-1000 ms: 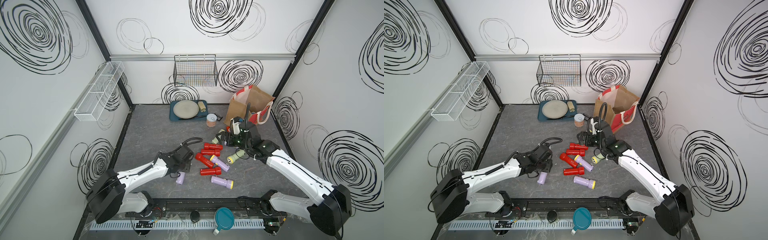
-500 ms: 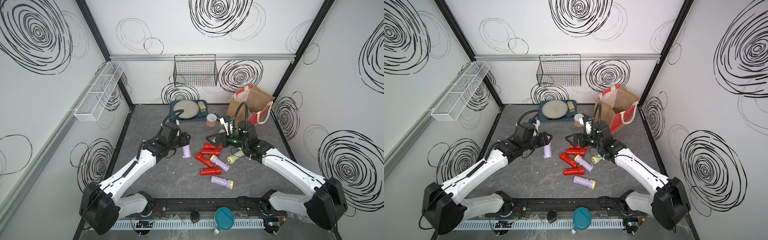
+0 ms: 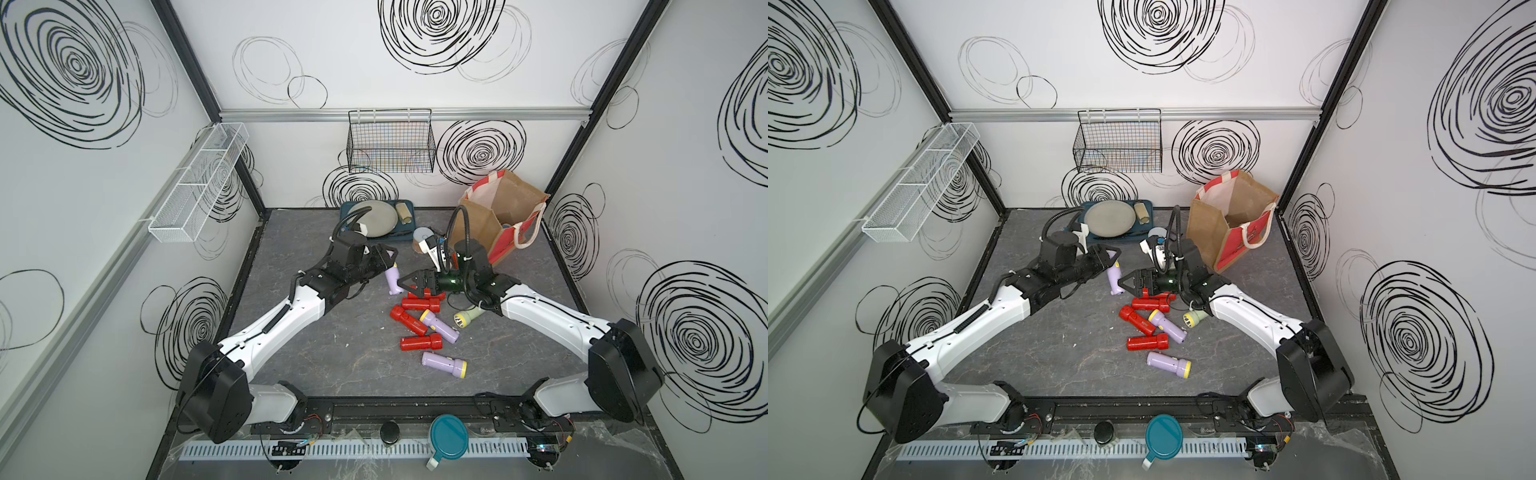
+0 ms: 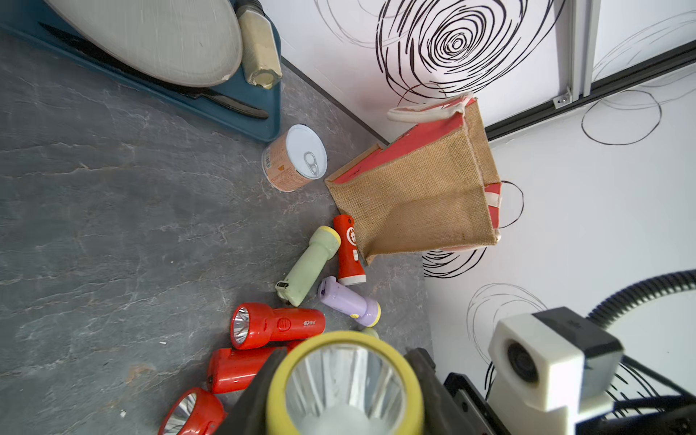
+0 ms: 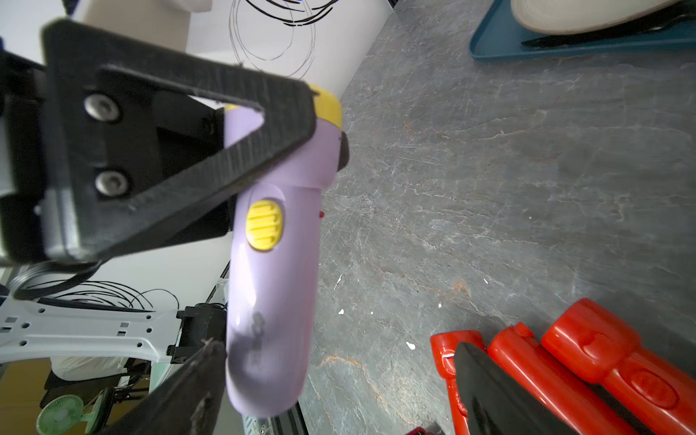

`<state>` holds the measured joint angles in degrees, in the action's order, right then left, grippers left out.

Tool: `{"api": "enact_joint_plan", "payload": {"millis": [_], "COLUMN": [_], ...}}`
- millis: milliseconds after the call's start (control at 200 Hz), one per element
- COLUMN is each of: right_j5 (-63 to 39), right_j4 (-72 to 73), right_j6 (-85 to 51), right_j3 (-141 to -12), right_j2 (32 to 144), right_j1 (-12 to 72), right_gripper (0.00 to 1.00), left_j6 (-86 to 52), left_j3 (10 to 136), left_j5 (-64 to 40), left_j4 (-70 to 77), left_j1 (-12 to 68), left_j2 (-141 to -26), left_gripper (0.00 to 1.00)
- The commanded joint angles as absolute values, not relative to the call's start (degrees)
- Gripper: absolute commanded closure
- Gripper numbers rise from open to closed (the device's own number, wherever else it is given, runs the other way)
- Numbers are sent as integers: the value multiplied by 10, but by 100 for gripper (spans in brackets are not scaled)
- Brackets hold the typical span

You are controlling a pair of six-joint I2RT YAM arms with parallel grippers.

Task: Put the flashlights into the tote bags
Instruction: Pick up the flashlight from the center of the board.

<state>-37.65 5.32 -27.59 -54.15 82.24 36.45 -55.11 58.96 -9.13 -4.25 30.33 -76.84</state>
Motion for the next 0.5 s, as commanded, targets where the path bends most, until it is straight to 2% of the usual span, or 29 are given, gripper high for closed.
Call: {"api": "enact_joint_plan", "payload": {"millis": [0, 300, 495], "right_j5": [-392, -376, -366], "right_j4": [79, 66, 58], "right_j6": [-281, -280, -279], "right_j3": [-567, -584, -584], "right_j2": [830, 849, 850], "right_j1": [376, 391, 396], "right_gripper": [4, 13, 34], "left_j6": [-573, -577, -583], "left_j3": [612, 612, 606], "left_j5": [-92, -92, -86], "left_j4": [13, 25, 31], "left_j1": [309, 319, 323], "left_j2": [-773, -780, -782], "left_gripper": [99, 99, 99]}}
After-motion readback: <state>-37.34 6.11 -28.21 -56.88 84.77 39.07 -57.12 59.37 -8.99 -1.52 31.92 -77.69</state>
